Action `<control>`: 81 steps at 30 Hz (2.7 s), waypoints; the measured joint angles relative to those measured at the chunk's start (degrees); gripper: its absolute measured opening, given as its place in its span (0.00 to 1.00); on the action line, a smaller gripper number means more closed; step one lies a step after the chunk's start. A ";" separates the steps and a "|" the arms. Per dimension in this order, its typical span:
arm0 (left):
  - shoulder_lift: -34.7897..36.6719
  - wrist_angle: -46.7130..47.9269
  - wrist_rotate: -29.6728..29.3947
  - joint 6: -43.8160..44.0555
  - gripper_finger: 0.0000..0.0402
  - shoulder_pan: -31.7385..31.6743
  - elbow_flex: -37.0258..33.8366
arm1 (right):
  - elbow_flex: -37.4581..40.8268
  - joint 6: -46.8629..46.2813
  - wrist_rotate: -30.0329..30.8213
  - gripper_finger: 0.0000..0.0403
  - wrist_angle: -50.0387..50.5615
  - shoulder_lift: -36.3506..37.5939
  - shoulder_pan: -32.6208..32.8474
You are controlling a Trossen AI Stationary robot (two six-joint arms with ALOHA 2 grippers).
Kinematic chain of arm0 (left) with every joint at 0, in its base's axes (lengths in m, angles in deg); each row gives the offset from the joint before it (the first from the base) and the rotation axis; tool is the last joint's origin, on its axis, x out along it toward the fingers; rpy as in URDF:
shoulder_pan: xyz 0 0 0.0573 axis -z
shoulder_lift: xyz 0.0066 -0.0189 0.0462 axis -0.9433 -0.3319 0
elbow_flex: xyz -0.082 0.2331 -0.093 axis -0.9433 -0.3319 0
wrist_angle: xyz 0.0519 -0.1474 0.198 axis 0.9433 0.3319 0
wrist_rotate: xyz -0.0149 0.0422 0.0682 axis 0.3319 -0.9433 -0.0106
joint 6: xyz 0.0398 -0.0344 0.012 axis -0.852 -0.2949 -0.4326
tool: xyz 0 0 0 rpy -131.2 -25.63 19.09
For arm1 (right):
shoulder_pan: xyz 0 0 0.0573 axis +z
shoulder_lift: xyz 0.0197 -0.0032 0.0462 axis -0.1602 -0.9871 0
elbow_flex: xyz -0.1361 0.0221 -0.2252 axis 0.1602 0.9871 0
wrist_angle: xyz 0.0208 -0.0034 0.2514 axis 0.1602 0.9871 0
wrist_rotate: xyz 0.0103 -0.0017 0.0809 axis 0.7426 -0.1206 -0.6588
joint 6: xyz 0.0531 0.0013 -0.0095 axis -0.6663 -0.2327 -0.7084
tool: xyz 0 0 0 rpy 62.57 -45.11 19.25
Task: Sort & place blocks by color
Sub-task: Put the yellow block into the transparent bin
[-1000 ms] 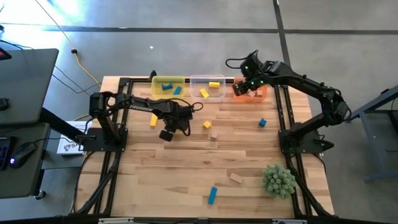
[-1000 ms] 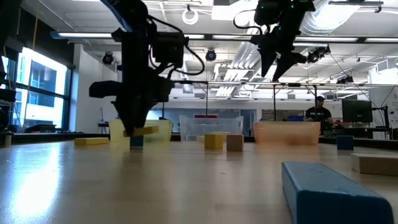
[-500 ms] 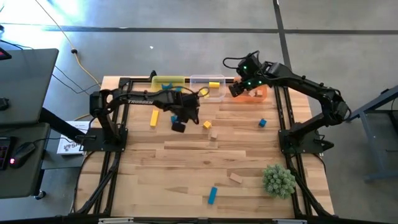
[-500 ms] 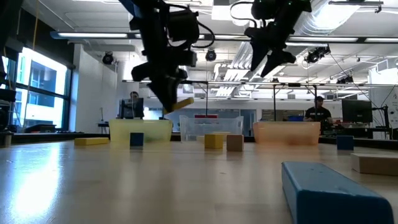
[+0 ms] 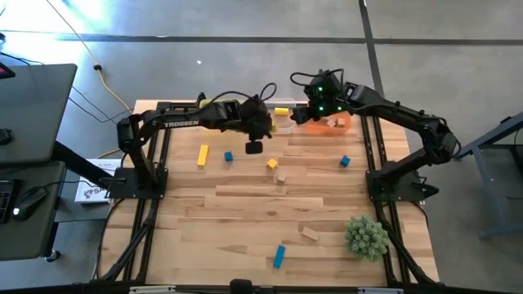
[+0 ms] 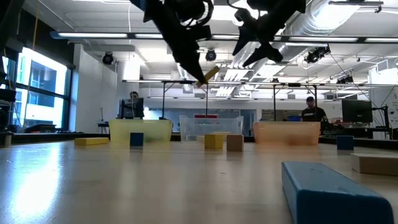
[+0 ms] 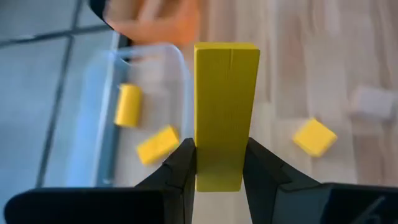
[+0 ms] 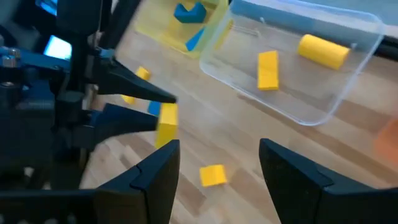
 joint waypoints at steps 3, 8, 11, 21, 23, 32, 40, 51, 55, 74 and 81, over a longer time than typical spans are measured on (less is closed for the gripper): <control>0.00 -2.22 -1.44 -0.46 0.19 0.47 0.51 | 0.00 -2.48 0.06 0.52 -2.11 -0.06 1.21; 0.00 -3.91 -1.75 -1.46 0.19 1.32 0.62 | -0.02 -4.85 0.78 0.52 -5.70 -1.47 3.74; 0.00 -4.55 -1.81 -1.18 0.19 1.81 0.62 | -0.02 -5.04 1.05 0.52 -6.51 -3.20 4.96; 0.00 -4.97 -2.19 -1.51 0.19 2.04 0.62 | -0.02 -6.93 1.71 0.51 -8.44 -6.65 7.37; 0.00 -5.24 -2.18 -1.51 0.19 2.04 0.62 | -0.02 -7.16 1.75 0.49 -8.40 -7.32 7.45; 0.02 -5.11 -2.42 -2.52 0.19 1.91 0.60 | -0.07 -7.43 2.99 0.17 -9.12 -8.00 7.51; 0.02 -5.34 -4.16 -2.64 0.29 1.49 0.60 | -0.15 -7.19 4.59 0.09 -10.62 -8.07 7.62; 0.02 -5.41 -4.74 -2.19 0.41 -0.42 0.60 | -0.04 -4.38 9.92 0.09 -8.84 -8.34 5.63; 0.02 -5.58 -6.90 -1.51 0.41 -2.44 0.60 | -0.04 -1.41 9.73 0.09 -9.15 -9.80 2.22; 0.02 -1.43 -9.46 7.21 0.41 -12.92 0.60 | 0.01 15.91 -2.00 0.10 -25.38 -25.28 -5.71; 0.02 -0.70 -9.46 8.80 0.41 -14.89 0.60 | 0.02 19.11 -2.27 0.11 -25.39 -27.87 -5.71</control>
